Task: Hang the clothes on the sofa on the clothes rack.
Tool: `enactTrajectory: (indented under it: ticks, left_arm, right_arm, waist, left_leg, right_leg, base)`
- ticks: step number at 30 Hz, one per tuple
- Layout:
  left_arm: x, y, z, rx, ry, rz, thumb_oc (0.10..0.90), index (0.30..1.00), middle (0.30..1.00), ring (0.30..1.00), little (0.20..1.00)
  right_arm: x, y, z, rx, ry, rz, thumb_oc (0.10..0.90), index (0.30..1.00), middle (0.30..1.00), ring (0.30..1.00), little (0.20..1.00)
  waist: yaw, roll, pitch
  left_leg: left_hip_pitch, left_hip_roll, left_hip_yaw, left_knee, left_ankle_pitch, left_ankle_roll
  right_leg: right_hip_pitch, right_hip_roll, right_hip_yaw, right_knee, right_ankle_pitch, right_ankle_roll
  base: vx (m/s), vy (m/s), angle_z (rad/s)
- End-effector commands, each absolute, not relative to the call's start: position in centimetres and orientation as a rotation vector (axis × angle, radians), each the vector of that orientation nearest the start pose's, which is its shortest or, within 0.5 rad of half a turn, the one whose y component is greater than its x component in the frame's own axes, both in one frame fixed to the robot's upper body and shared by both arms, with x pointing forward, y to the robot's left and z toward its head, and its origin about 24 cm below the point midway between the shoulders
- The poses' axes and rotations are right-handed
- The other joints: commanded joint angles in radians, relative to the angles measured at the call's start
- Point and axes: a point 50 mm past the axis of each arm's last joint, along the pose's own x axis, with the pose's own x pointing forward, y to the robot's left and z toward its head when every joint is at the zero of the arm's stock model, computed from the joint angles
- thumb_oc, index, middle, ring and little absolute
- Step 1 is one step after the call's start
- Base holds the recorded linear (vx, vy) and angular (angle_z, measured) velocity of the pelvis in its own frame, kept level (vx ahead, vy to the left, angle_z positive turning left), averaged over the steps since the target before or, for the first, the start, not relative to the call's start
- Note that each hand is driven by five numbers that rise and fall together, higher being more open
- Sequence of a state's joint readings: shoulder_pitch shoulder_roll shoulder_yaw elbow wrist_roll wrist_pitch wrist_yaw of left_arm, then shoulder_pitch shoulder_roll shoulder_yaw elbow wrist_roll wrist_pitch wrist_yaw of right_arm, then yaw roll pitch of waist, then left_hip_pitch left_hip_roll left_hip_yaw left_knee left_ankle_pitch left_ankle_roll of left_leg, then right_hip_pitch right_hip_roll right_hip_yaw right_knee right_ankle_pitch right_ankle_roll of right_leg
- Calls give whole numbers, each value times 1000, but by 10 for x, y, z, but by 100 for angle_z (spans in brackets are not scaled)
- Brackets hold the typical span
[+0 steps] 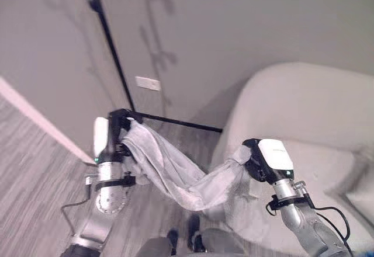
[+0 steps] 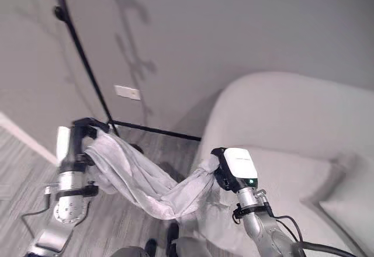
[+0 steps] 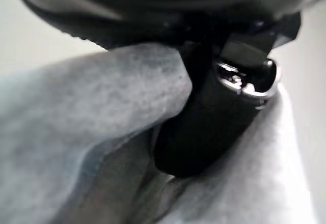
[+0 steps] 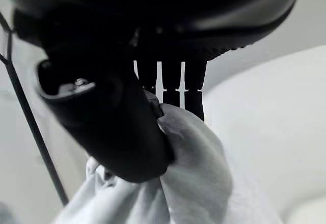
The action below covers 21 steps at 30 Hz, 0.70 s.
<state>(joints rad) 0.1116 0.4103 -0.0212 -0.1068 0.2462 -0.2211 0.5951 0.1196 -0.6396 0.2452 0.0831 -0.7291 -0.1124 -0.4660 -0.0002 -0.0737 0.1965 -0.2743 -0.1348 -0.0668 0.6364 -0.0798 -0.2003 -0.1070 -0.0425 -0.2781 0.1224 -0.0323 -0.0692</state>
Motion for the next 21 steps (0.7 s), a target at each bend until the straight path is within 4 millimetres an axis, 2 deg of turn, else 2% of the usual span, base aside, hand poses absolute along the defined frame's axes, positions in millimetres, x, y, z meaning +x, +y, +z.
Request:
enactTrajectory:
  ticks: [1, 2, 3, 4, 5, 6, 7, 8, 9, 10, 11, 12, 14, 15, 16, 17, 18, 19, 20, 21]
  left_arm:
    - [223, 228, 125, 509, -648, 535, 400, 300, 300, 300, 300]
    - [226, 224, 123, 472, -632, 516, 400, 300, 300, 300, 300]
    - [228, 220, 122, 460, -625, 497, 400, 300, 300, 300, 300]
    - [228, 220, 122, 460, -625, 497, 400, 300, 300, 300, 300]
    - [230, 213, 123, 473, -641, 458, 400, 300, 300, 300, 300]
    - [230, 213, 123, 472, -641, 458, 400, 300, 300, 300, 300]
    - [232, 208, 124, 493, -657, 427, 400, 300, 300, 300, 300]
    - [234, 199, 123, 480, -667, 397, 400, 300, 300, 300, 300]
    - [235, 198, 123, 478, -668, 397, 400, 300, 300, 300, 300]
    - [235, 195, 122, 469, -667, 386, 400, 300, 300, 300, 300]
    - [235, 192, 123, 510, -683, 358, 400, 300, 300, 300, 300]
    - [235, 189, 123, 526, -694, 343, 400, 300, 300, 300, 300]
    - [236, 185, 122, 550, -702, 324, 400, 300, 300, 300, 300]
    - [238, 190, 126, 618, -729, 339, 400, 300, 300, 300, 300]
    - [238, 189, 126, 619, -730, 340, 400, 300, 300, 300, 300]
    - [239, 193, 129, 637, -741, 359, 400, 300, 300, 300, 300]
    - [241, 202, 139, 674, -782, 408, 400, 300, 300, 300, 300]
    - [242, 207, 144, 697, -798, 438, 400, 300, 300, 300, 300]
    - [250, 220, 165, 754, -887, 558, 400, 300, 300, 300, 300]
    - [251, 220, 165, 754, -888, 557, 400, 300, 300, 300, 300]
  right_arm:
    - [238, -231, 77, -1262, -451, -167, 400, 300, 300, 300, 300]
    - [237, -230, 76, -1250, -450, -172, 400, 300, 300, 300, 300]
    - [238, -229, 76, -1246, -451, -168, 400, 300, 300, 300, 300]
    - [238, -229, 76, -1246, -451, -169, 400, 300, 300, 300, 300]
    - [240, -227, 77, -1246, -462, -155, 400, 300, 300, 300, 300]
    - [240, -228, 77, -1246, -462, -156, 400, 300, 300, 300, 300]
    - [241, -228, 78, -1254, -468, -153, 400, 300, 300, 300, 300]
    - [243, -229, 77, -1265, -470, -152, 400, 300, 300, 300, 300]
    - [243, -229, 77, -1266, -470, -154, 400, 300, 300, 300, 300]
    - [243, -229, 78, -1269, -474, -155, 400, 300, 300, 300, 300]
    - [242, -230, 79, -1274, -483, -147, 400, 300, 300, 300, 300]
    - [241, -230, 80, -1270, -487, -144, 400, 300, 300, 300, 300]
    - [238, -233, 79, -1277, -477, -144, 400, 300, 300, 300, 300]
    - [235, -243, 81, -1293, -458, -197, 400, 300, 300, 300, 300]
    - [235, -244, 81, -1294, -458, -199, 400, 300, 300, 300, 300]
    - [234, -248, 83, -1306, -456, -234, 400, 300, 300, 300, 300]
    - [231, -262, 94, -1337, -467, -338, 400, 300, 300, 300, 300]
    - [231, -264, 95, -1345, -464, -363, 400, 300, 300, 300, 300]
    - [229, -280, 110, -1393, -493, -500, 400, 300, 300, 300, 300]
    - [228, -280, 110, -1393, -493, -501, 400, 300, 300, 300, 300]
  waist:
    - [-3, -45, -96]
    - [1, -54, -94]
    - [6, -57, -92]
    - [7, -59, -93]
    - [19, -53, -93]
    - [19, -56, -93]
    - [20, -49, -98]
    - [21, -43, -99]
    - [22, -41, -98]
    - [23, -43, -96]
    - [23, -35, -94]
    - [15, -23, -101]
    - [5, -9, -113]
    - [-10, 6, -136]
    - [-8, 3, -136]
    - [-11, 2, -146]
    - [-20, -5, -159]
    - [-21, -6, -164]
    - [-33, -11, -168]
    - [-31, -12, -169]
  left_leg:
    - [109, 172, 150, 34, 13, 113]
    - [77, 244, 206, -23, -2, 129]
    - [64, 258, 218, -86, -24, 137]
    - [69, 255, 220, -95, -24, 139]
    - [90, 256, 193, -308, -23, 139]
    - [95, 252, 194, -319, -16, 140]
    - [102, 273, 173, -420, 26, 121]
    - [84, 352, 138, -518, 116, 87]
    - [98, 356, 139, -547, 135, 82]
    - [92, 390, 101, -561, 158, 74]
    - [104, 416, 35, -569, 178, 54]
    - [126, 417, 17, -583, 161, 46]
    - [161, 416, 27, -616, 150, 36]
    - [197, 387, 35, -647, 133, 33]
    - [199, 383, 38, -650, 134, 36]
    - [217, 361, 42, -665, 126, 42]
    - [234, 331, 59, -683, 118, 55]
    - [245, 315, 69, -689, 112, 63]
    - [278, 272, 92, -700, 86, 103]
    - [279, 272, 94, -701, 86, 104]
  right_leg:
    - [150, -22, 42, -150, 33, 112]
    - [175, -41, 11, -169, 26, 120]
    - [184, -48, 4, -181, 26, 127]
    - [184, -51, 5, -183, 26, 129]
    - [189, -56, 14, -181, 22, 148]
    - [188, -59, 14, -181, 22, 148]
    - [193, -62, 20, -177, 16, 159]
    - [213, -87, 35, -173, -6, 175]
    - [211, -83, 34, -169, -9, 171]
    - [215, -101, 51, -163, -17, 178]
    - [218, -112, 82, -144, -28, 188]
    - [220, -117, 88, -135, -29, 193]
    - [228, -124, 88, -132, -30, 205]
    - [230, -158, 94, -135, -3, 227]
    - [230, -162, 96, -138, -1, 230]
    - [226, -177, 104, -141, 10, 236]
    - [225, -207, 111, -145, 26, 251]
    - [219, -218, 118, -141, 30, 255]
    - [185, -253, 144, -73, 43, 263]
    - [183, -254, 147, -71, 41, 263]
  base:
    - [131, -7, 105]
    - [131, 52, 67]
    - [134, 68, 63]
    - [138, 203, 74]
    - [100, 157, 44]
    - [146, 259, 13]
    - [171, 328, -21]
    - [170, 309, -33]
    - [162, 334, -25]
    - [114, 301, -30]
    - [152, 433, -36]
    - [108, 301, -73]
    - [154, 331, -63]
    - [192, 430, -33]
    - [161, 403, -21]
    - [93, 307, -8]
    - [115, 366, 2]
    - [100, 486, 0]
    - [55, 296, -9]
    - [89, 424, -12]
